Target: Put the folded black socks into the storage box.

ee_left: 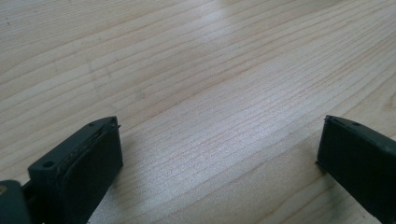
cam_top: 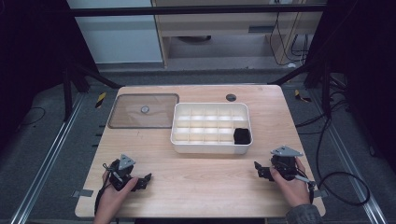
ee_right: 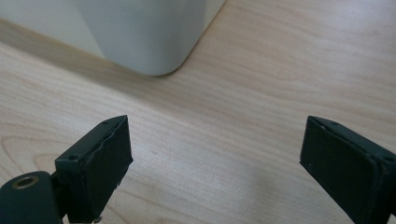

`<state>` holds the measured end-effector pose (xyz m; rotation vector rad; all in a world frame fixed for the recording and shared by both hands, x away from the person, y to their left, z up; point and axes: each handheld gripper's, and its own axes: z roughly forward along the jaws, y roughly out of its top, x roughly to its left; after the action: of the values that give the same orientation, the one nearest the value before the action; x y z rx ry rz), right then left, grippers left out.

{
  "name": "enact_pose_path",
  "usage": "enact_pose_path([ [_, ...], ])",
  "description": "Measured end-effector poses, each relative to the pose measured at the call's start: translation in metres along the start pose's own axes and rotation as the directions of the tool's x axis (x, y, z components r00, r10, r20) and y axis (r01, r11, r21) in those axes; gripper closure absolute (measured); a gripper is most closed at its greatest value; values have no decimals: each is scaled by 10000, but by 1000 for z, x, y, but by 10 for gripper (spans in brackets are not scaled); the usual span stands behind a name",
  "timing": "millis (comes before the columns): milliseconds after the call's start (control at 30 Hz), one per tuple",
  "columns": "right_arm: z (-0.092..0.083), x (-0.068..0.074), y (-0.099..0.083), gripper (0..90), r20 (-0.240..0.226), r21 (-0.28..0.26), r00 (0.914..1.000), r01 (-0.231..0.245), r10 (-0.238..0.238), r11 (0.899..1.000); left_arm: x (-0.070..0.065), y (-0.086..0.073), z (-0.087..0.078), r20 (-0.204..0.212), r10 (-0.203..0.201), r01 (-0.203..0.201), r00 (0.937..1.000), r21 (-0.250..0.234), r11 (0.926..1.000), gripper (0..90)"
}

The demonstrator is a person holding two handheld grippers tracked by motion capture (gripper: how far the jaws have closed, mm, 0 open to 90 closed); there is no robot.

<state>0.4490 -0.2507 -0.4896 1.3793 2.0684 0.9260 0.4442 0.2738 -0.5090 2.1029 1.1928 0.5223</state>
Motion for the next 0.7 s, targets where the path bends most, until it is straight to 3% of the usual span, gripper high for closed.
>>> enact_pose_path([
  [267,12,5,-9,92,-176,266,9995,-276,280,9993,0,0,0,-1,3,-3,10000,0,10000,0],
  [700,25,8,-8,85,79,213,9983,-576,575,9981,0,0,0,-1,-2,2,10000,-3,10000,0],
])
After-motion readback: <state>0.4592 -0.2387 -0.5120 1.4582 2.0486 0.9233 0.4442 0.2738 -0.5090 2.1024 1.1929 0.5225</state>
